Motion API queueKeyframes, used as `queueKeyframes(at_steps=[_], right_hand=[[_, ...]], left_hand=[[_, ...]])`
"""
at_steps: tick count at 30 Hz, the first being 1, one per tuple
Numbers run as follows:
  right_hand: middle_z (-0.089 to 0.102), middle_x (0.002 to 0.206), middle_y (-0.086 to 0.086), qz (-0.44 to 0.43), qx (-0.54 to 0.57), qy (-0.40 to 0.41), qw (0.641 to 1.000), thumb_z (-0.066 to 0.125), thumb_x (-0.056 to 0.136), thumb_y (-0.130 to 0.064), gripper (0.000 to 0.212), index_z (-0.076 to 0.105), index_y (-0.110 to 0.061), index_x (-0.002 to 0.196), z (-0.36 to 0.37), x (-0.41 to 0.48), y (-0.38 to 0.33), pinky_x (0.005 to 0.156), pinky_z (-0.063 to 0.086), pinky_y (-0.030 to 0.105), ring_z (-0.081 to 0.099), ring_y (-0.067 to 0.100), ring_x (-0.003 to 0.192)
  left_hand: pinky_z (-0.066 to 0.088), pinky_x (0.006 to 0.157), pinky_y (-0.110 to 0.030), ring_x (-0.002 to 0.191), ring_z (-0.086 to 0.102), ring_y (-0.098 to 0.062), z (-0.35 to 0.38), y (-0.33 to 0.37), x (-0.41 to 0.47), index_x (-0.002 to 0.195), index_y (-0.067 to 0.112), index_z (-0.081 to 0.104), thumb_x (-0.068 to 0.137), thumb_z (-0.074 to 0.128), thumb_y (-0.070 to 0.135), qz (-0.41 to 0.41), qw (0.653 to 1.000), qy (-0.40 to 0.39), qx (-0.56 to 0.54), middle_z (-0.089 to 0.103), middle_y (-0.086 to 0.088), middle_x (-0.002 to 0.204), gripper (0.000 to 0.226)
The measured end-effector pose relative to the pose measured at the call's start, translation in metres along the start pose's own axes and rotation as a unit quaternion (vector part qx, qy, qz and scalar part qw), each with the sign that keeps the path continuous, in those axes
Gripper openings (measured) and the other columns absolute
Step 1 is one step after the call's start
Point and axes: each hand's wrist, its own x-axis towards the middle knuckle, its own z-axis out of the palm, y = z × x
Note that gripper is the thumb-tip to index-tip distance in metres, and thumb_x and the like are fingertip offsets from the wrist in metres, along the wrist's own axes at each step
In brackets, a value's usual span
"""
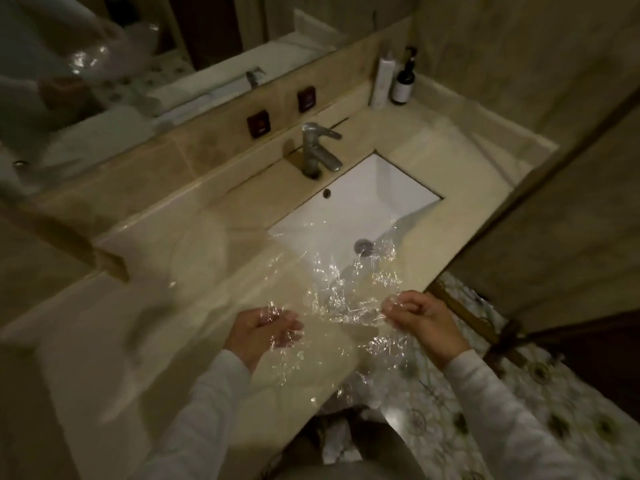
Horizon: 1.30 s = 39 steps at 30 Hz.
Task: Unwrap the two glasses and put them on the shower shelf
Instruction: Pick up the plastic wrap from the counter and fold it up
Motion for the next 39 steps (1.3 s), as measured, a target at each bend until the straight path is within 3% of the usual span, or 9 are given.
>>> queueKeyframes(at_steps=[3,8,15,20,24,27,30,33,39], right_hand=[[0.064,0.075,0.023,0.029,0.005,0.029,0.999,0.072,0.083,0.015,0.007,0.065,0.015,0.084,-0.013,-0.024,0.013,0.06,0.057,0.026,0.06,0.027,0.07],[0.078,0.092,0.017,0.085,0.096,0.059,0.99,0.07,0.083,0.008,0.017,0.074,0.0,0.097,-0.039,-0.072,0.022,0.078,0.06,0.036,0.074,0.027,0.084],[0.069,0.061,0.009,0.032,0.072,0.223,0.972,0.079,0.08,0.01,0.033,0.072,-0.016,0.06,-0.084,-0.126,0.037,0.051,0.053,0.021,0.065,0.014,0.054],[0.074,0.069,0.008,0.043,0.114,0.245,0.962,0.082,0.078,-0.013,0.005,0.08,-0.009,0.078,-0.128,-0.174,0.052,0.054,0.055,0.021,0.069,0.014,0.061],[0.077,0.111,0.017,0.06,0.168,0.291,0.94,0.074,0.088,-0.003,0.027,0.073,-0.006,0.115,-0.183,-0.218,0.073,0.083,0.063,0.036,0.075,0.032,0.1],[0.075,0.104,0.007,0.024,0.165,0.357,0.919,0.081,0.085,-0.013,0.031,0.071,-0.008,0.114,-0.223,-0.243,0.075,0.079,0.062,0.031,0.074,0.02,0.094],[0.081,0.093,0.005,-0.013,0.161,0.437,0.885,0.081,0.086,-0.017,0.017,0.078,-0.007,0.099,-0.267,-0.266,0.072,0.063,0.057,0.016,0.076,0.012,0.081],[0.078,0.086,0.011,-0.025,0.183,0.499,0.846,0.078,0.089,-0.014,0.013,0.078,-0.003,0.096,-0.319,-0.293,0.079,0.058,0.056,0.019,0.072,0.013,0.07],[0.073,0.073,0.002,-0.038,0.207,0.573,0.792,0.078,0.09,-0.023,0.02,0.077,-0.011,0.075,-0.419,-0.361,0.095,0.054,0.052,0.019,0.062,0.012,0.063]], left_hand=[[0.062,0.062,-0.036,0.071,0.075,-0.035,-0.003,0.001,0.005,0.086,0.002,0.079,0.087,0.071,0.007,-0.006,0.998,-0.056,0.004,0.076,-0.025,0.088,0.01],[0.058,0.055,-0.03,0.063,0.073,-0.03,0.024,0.0,0.011,0.092,0.009,0.079,0.092,0.064,0.004,-0.039,0.987,-0.15,0.04,0.077,-0.021,0.09,0.016],[0.058,0.053,-0.029,0.062,0.072,-0.029,0.092,-0.001,0.012,0.092,0.009,0.078,0.091,0.065,0.005,-0.045,0.964,-0.244,0.098,0.077,-0.021,0.092,0.014],[0.059,0.052,-0.028,0.063,0.074,-0.028,0.156,-0.005,0.01,0.09,0.005,0.077,0.092,0.065,0.009,-0.051,0.952,-0.271,0.134,0.078,-0.019,0.089,0.013],[0.058,0.053,-0.024,0.066,0.076,-0.02,0.22,-0.022,0.0,0.093,0.0,0.073,0.092,0.065,0.009,-0.06,0.93,-0.309,0.188,0.079,-0.016,0.086,0.013],[0.057,0.05,-0.026,0.06,0.073,-0.022,0.275,-0.04,-0.017,0.093,0.008,0.077,0.088,0.07,0.018,-0.051,0.9,-0.362,0.237,0.077,-0.023,0.095,0.013],[0.064,0.064,-0.04,0.072,0.075,-0.032,0.332,-0.06,-0.038,0.118,0.019,0.067,0.065,0.087,0.038,-0.089,0.863,-0.421,0.264,0.077,-0.019,0.103,0.06],[0.063,0.071,-0.043,0.086,0.075,-0.04,0.381,-0.083,-0.059,0.138,0.026,0.05,0.049,0.1,0.026,-0.109,0.823,-0.462,0.312,0.074,-0.024,0.108,0.103],[0.062,0.063,-0.039,0.085,0.076,-0.034,0.472,-0.122,-0.108,0.147,0.014,0.04,0.049,0.096,0.003,-0.096,0.793,-0.472,0.373,0.059,-0.035,0.128,0.114]])
